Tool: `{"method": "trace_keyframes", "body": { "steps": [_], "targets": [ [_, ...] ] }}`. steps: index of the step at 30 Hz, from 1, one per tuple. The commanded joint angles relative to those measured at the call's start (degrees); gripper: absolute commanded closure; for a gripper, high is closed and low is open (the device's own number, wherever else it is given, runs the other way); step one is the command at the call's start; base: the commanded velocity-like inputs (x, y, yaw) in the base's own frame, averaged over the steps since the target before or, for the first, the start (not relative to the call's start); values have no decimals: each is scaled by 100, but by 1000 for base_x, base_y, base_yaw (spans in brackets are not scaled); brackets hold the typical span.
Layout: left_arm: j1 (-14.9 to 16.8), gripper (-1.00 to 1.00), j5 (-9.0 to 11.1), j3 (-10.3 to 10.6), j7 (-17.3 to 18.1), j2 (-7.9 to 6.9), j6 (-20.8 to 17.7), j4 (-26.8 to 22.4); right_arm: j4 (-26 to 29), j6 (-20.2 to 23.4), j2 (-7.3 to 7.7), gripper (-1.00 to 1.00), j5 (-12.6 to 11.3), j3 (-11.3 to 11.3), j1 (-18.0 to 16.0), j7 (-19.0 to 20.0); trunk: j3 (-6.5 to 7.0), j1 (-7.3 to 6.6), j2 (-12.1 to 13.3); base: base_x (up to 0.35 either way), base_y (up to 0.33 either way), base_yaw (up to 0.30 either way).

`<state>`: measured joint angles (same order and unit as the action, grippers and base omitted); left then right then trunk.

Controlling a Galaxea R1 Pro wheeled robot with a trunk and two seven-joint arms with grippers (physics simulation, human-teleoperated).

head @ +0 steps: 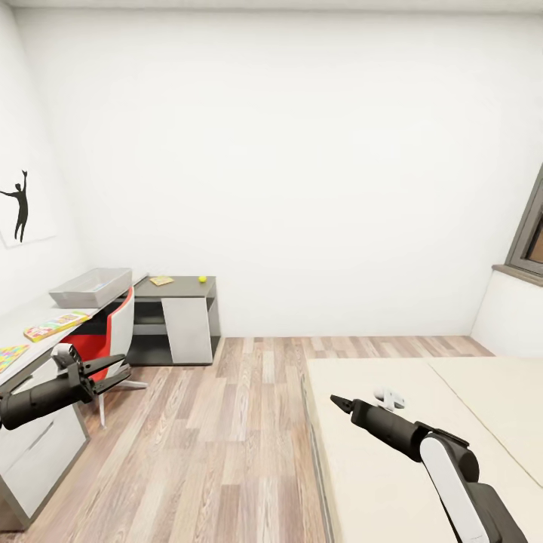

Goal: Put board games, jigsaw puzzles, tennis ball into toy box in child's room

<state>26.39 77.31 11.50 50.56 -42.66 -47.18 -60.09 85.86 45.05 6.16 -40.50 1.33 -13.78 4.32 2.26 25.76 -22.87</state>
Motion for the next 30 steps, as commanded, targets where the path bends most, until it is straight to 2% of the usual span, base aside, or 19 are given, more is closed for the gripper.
{"method": "trace_keyframes", "body": {
  "steps": [1, 30],
  "targets": [
    [6, -100, 37, 19, 6, -6, -28, 6, 1, 30, -1, -100, 33, 10, -2, 43, -3, 2, -5, 0, -7, 0],
    [6, -100, 38, 23, 6, -6, -28, 12, 1, 30, -1, -100, 33, 12, -2, 43, -3, 2, -5, -10, -1, 0]
  ]
}}
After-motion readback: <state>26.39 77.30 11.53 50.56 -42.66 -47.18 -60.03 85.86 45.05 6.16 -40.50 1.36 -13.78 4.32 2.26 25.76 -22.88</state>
